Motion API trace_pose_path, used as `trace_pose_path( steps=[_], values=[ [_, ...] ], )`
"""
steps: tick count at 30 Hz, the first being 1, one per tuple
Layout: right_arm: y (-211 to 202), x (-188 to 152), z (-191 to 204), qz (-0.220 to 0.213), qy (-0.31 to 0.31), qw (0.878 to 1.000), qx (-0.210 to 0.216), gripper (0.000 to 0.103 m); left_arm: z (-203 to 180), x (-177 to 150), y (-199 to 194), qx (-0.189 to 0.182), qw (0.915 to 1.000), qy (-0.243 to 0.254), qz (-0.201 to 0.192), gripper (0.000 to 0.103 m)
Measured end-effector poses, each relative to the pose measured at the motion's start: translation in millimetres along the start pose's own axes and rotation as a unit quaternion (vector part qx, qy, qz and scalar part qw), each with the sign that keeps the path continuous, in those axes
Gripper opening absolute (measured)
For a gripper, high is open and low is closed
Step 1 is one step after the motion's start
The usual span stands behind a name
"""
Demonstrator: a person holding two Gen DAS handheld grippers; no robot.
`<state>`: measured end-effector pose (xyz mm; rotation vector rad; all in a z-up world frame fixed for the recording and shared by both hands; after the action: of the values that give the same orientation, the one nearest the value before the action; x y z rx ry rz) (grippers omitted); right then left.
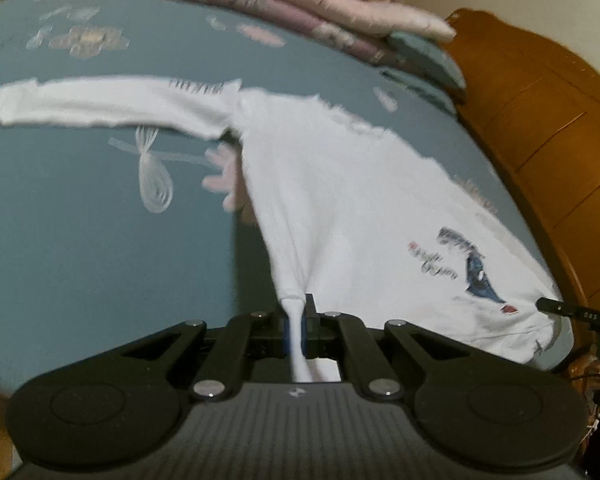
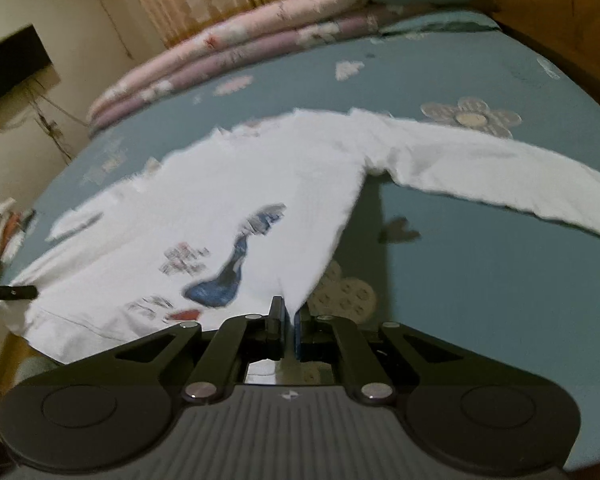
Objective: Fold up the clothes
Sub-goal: 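Open the left gripper and lift it off the hem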
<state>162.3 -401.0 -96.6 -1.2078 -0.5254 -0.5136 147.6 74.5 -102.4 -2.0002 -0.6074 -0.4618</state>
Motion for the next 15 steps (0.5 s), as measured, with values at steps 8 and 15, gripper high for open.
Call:
trace_pose_path(
  steps=[8, 15],
  values=[
    [16.8, -26.8, -11.6, 0.046, -0.005, 0.994, -0.102, 0.018, 19.0, -4.4, 1.4, 0.073, 0.9970, 0.001, 0.024, 0.013],
    [-4.2, -9.3, 18.0, 0.005, -0.035, 0.996, -0.081, 0.025, -6.7, 13.2, -12.9, 0.074, 0.9954, 0.060, 0.000, 0.023]
  ],
)
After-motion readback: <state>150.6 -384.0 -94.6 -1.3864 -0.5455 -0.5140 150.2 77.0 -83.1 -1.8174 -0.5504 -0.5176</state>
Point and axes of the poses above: each gripper's, at about its wrist camera, not at the fingertips, and y roughly the way its jaws point, z to its left, x to its top, the point moved 5 cm from there along y, roughly the way its jaws point, and after that the axes turned 6 degrees about -x, right-handed, at the moved point
